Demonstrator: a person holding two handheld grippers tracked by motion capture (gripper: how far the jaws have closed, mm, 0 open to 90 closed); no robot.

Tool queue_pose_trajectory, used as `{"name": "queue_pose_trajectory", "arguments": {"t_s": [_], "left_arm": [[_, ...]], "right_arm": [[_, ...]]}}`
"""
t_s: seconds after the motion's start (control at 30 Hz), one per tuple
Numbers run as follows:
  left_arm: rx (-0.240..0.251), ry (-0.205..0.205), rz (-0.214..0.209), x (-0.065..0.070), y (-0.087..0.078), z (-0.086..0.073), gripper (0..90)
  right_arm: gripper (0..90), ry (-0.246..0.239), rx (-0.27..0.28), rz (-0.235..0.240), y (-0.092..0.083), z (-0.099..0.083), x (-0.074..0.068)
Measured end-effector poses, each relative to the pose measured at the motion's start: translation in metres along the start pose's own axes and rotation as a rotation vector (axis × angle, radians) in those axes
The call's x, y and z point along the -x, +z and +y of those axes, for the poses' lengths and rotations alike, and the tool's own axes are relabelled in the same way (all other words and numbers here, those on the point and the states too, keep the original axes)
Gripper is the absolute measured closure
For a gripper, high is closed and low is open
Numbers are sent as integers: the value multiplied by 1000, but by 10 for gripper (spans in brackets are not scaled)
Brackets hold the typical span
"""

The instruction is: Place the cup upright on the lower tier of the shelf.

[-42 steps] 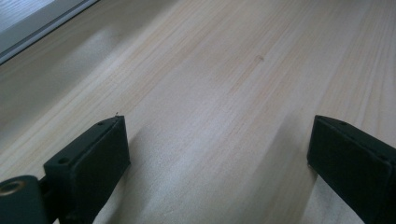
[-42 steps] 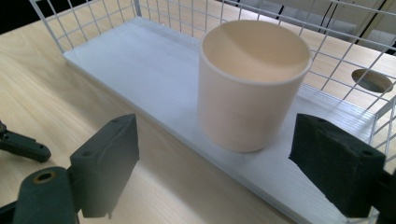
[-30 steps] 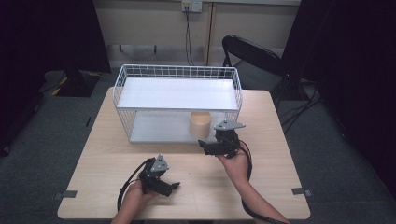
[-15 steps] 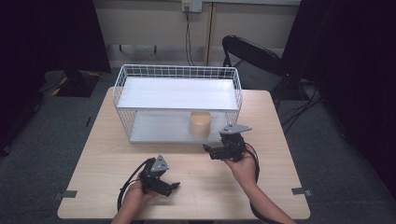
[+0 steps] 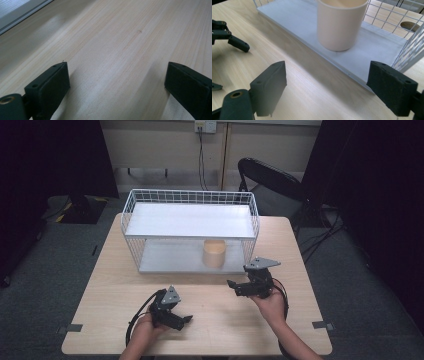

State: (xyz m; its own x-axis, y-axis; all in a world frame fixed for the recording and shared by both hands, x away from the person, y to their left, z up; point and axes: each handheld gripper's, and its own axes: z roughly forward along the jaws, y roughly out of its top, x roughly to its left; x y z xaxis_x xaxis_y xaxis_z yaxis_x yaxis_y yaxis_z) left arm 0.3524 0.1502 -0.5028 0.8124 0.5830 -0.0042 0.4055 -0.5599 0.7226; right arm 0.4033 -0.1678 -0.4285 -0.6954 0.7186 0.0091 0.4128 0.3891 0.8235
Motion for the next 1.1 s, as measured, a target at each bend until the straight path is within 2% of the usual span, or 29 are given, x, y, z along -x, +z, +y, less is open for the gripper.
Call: {"name": "queue_pose_trajectory", "arguments": {"t_s": [0.6,1.1], "left_arm": [[1,0,1,0,0,0,55],[2,-3,8,0,0,0,56]], "right_arm": [[150,-12,-17,31,-5,-33,2],[153,-16,-52,54,5,-60,-1]]}}
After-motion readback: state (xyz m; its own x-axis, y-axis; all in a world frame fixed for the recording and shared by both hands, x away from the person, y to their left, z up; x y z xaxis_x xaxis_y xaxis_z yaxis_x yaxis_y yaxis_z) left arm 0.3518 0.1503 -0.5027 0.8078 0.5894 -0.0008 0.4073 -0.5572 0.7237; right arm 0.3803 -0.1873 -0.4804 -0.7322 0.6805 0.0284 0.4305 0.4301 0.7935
